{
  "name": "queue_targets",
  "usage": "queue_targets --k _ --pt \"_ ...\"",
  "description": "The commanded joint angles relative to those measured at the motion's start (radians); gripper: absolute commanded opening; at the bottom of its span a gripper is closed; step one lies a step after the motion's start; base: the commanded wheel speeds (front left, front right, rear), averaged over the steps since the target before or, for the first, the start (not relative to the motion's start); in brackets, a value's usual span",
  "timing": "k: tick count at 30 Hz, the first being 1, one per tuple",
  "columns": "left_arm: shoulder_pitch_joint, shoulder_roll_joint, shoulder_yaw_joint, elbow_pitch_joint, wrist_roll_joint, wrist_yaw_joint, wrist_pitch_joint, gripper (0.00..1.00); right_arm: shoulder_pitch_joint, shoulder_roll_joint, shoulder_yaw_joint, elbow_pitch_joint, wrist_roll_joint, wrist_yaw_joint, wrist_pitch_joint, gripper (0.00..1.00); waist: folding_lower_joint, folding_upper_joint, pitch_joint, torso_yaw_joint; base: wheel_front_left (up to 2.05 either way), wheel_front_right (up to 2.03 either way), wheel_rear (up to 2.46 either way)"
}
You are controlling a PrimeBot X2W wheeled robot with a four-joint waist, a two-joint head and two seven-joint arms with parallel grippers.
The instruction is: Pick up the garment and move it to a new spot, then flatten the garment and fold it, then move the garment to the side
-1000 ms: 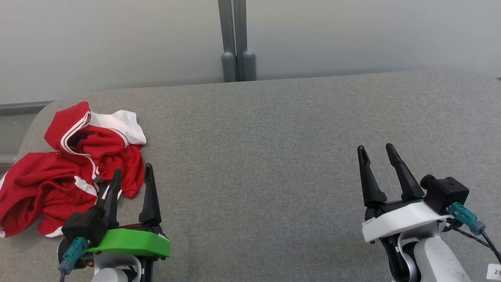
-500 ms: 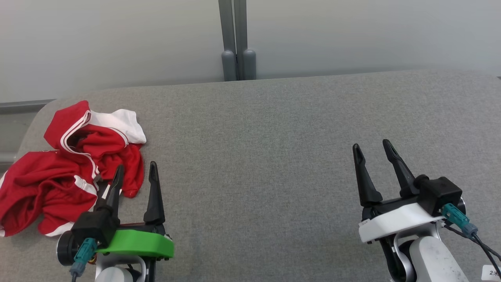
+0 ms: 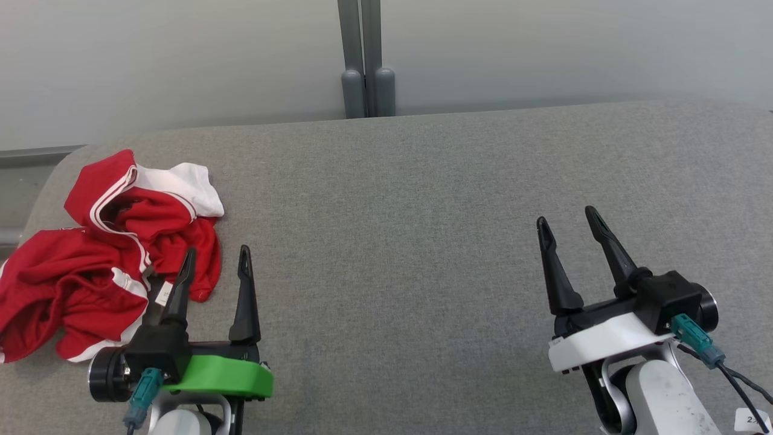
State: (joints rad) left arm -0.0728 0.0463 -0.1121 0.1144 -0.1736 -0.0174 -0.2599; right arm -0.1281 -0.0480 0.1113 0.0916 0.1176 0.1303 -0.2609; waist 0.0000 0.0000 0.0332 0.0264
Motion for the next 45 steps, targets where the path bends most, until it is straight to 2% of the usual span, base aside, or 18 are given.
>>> queue_targets --k 1,19,25,33,45 --pt "-0.013 0.007 -0.001 -0.002 0.01 0.003 -0.006 1.0 -0.008 -0.005 0.002 -0.004 -0.007 0.001 -0.006 1.0 0.0 0.0 -0.001 -0.001 0.0 0.0 0.0" --pt "-0.02 0.007 -0.004 0.016 0.0 0.002 -0.006 1.0 -0.011 -0.004 -0.005 0.013 0.019 0.001 -0.005 1.0 0.0 0.0 0.005 0.001 0.0 0.0 0.0" --pt "-0.027 0.007 0.01 0.027 -0.008 0.007 -0.006 1.0 -0.003 -0.004 0.004 0.021 0.037 0.001 -0.005 1.0 0.0 0.0 0.004 0.024 0.0 0.0 0.0" --pt "-0.026 0.007 0.03 0.05 -0.014 -0.003 -0.005 1.0 0.005 -0.004 0.019 0.028 0.056 0.001 -0.005 1.0 0.0 0.0 0.007 0.114 0.0 0.0 0.0" --pt "-0.027 0.007 0.04 0.09 -0.054 0.005 -0.005 1.0 0.006 -0.004 0.059 0.048 0.085 0.001 -0.005 1.0 0.0 0.0 0.023 0.319 0.0 0.0 0.0"
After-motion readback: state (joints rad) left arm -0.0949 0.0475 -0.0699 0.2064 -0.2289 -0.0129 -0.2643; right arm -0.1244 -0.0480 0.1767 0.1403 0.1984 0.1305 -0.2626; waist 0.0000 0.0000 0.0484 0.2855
